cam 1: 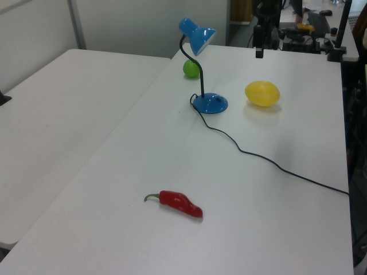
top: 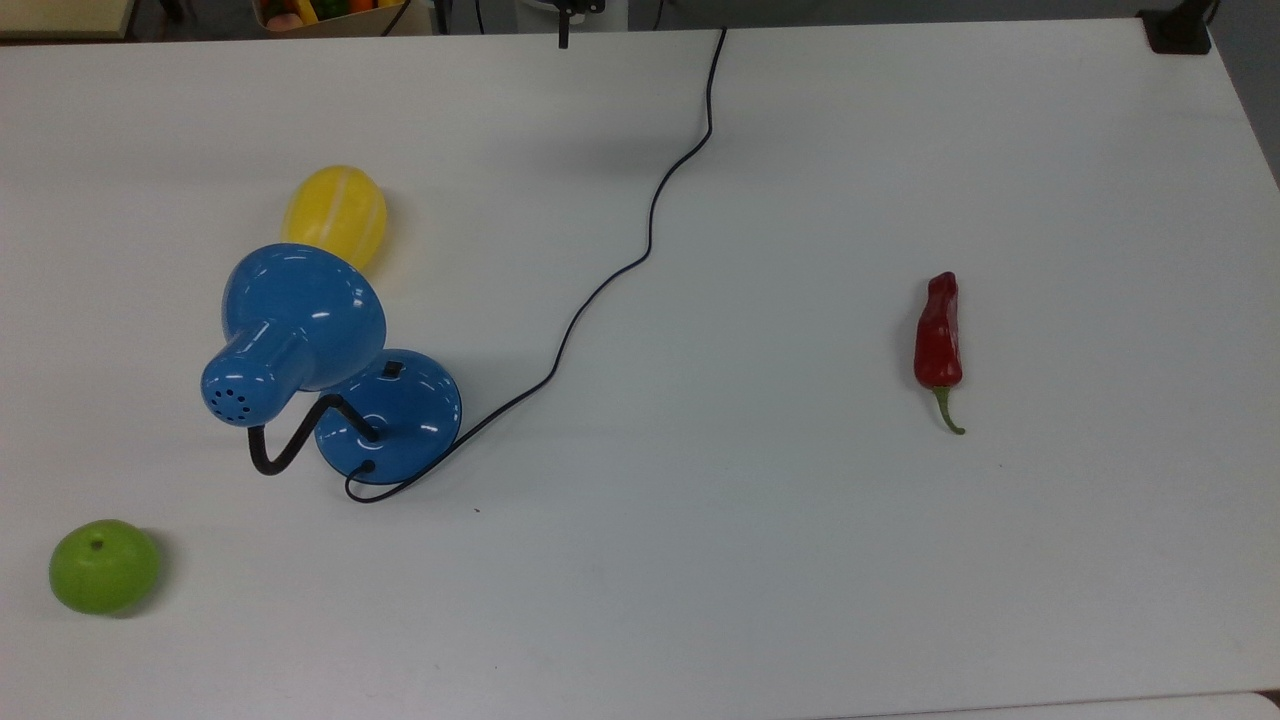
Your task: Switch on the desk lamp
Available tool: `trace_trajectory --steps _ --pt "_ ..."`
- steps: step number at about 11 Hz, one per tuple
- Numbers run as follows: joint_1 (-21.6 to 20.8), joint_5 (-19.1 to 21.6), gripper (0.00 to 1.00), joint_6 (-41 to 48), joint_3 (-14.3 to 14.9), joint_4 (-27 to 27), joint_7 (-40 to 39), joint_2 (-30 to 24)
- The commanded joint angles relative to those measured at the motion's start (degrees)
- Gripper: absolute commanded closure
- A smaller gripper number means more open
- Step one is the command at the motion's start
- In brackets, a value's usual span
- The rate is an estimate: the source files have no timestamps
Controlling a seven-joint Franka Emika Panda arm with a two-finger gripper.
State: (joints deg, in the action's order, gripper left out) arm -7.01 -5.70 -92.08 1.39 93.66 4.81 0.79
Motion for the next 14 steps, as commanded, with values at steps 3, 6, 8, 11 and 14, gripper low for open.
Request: trace_trajectory --steps 3,6,8,11,14 --pt "0.15 0.77 0.00 1.64 0.72 -0.23 0.29 -0.52" --pt "0.07 0.77 0.00 1.20 0.72 -0.23 -0.32 -0.52" --pt "0.15 0.86 0.00 0.94 0.63 -0.23 -1.98 -0.44" --pt "0.15 0.95 0.00 0.85 0.37 -0.32 -3.84 -0.17" --pt "0.15 1.04 0.00 0.76 0.37 -0.32 -3.75 -0.08"
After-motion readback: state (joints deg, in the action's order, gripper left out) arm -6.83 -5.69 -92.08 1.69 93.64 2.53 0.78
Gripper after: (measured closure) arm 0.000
